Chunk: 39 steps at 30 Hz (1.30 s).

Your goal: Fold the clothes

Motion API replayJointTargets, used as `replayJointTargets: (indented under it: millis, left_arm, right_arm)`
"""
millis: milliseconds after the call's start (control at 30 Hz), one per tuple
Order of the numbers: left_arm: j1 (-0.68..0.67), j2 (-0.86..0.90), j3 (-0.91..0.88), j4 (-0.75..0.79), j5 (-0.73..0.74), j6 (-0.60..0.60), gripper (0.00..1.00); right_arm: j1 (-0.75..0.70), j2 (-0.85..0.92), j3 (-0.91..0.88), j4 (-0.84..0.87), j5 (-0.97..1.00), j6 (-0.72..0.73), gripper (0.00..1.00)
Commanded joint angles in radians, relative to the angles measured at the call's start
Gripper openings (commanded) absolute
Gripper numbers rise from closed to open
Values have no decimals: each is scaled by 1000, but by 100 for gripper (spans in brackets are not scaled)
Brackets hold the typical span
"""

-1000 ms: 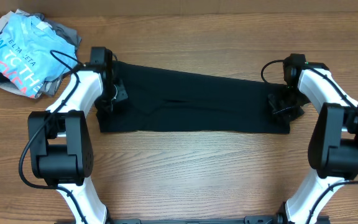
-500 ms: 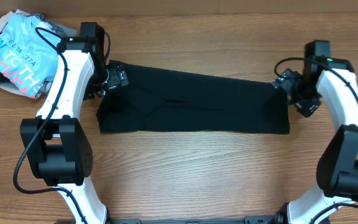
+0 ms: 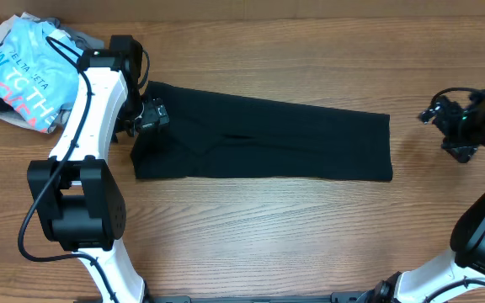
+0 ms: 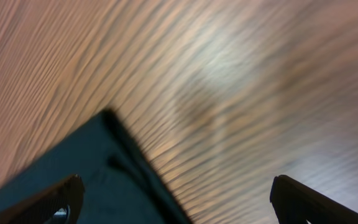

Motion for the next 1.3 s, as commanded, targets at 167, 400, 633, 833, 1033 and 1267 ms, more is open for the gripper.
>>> replayJointTargets:
  millis: [167, 400, 633, 833, 1033, 1267]
  left_arm:
    - [6, 9, 18, 5, -24, -25, 100]
    - [6, 9, 18, 10, -24, -26, 100]
    - [6, 9, 18, 9, -24, -25, 100]
    - [6, 9, 18, 10, -23, -26, 100]
    - [6, 9, 18, 14, -23, -26, 100]
    - [6, 9, 18, 13, -23, -26, 100]
  right_arm:
    - [45, 22, -63, 53, -185, -201, 100]
    - [48, 133, -64, 19, -245, -237, 100]
    - [51, 236, -64, -3, -254, -238, 100]
    - [69, 257, -89, -32, -255, -240, 75]
    - [132, 260, -117, -20, -254, -215, 72]
    - [207, 261, -119, -5, -243, -198, 70]
